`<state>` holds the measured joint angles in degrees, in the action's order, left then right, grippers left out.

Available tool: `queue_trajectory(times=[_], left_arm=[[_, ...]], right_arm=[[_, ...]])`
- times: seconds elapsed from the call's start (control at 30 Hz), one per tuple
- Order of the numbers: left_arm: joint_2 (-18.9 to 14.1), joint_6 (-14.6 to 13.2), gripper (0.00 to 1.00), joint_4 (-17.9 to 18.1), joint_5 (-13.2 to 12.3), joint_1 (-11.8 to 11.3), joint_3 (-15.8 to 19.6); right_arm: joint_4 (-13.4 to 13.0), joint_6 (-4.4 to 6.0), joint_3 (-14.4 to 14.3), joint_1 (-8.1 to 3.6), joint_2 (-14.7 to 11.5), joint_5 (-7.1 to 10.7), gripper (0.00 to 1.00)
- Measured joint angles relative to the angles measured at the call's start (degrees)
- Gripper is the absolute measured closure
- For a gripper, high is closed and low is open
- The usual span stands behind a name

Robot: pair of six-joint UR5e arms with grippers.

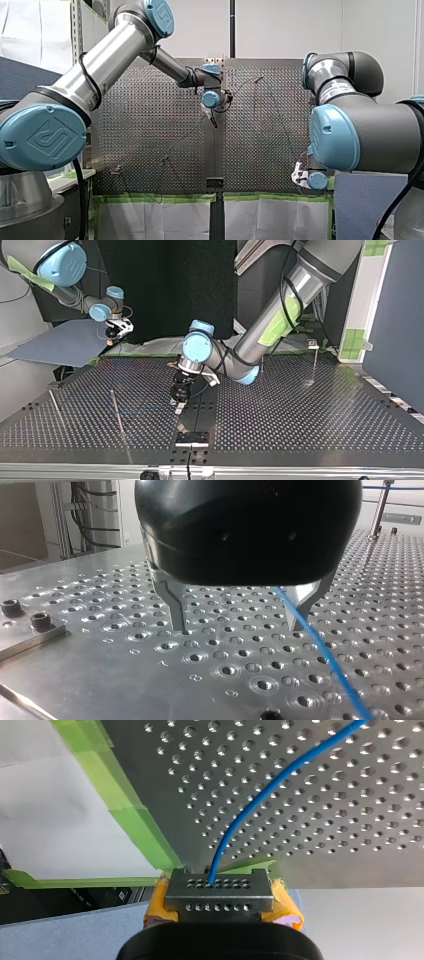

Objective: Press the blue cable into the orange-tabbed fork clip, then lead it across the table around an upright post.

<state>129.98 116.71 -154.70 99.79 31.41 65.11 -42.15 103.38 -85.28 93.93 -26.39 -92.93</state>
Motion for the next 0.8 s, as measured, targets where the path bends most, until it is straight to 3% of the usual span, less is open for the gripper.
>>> queue_trajectory(times=[0.5,0.8], left_arm=[[0.0,0.0,0.04,-0.2,-0.1,0.3,0.0],[0.0,0.1,0.04,-2.0,0.1,1.0,0.0]], right_arm=[[-3.5,0.13,1.1,-0.78,1.1,0.02,1.00],[-2.8,0.10,2.7,-0.94,1.2,0.10,1.00]])
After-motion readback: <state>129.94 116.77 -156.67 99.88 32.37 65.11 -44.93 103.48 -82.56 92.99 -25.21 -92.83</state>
